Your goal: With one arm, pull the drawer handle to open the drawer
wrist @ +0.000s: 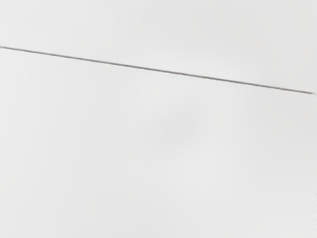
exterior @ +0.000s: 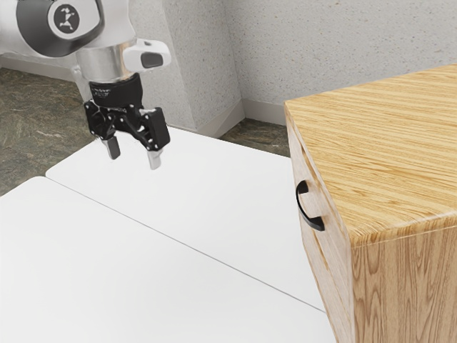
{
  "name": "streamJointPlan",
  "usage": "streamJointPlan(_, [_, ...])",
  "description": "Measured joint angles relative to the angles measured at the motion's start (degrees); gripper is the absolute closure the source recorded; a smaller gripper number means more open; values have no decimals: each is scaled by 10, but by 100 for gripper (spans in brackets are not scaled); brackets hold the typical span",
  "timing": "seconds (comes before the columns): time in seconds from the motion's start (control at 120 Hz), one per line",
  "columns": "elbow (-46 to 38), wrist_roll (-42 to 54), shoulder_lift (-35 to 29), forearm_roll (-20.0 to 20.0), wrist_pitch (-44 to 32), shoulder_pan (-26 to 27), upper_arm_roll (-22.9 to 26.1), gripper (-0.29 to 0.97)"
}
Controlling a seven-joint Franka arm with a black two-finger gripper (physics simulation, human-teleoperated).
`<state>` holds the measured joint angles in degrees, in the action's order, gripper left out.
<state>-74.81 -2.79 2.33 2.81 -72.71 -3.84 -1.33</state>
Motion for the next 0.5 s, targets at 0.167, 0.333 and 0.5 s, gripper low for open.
streamJointPlan(0.167, [8, 19, -1, -17, -53, -7, -4, 0])
streamJointPlan(0.333, [103, 19, -19, -47, -33, 17, -31, 0])
streamJointPlan(0.5, [107, -48, 80, -75, -59, -15, -36, 0])
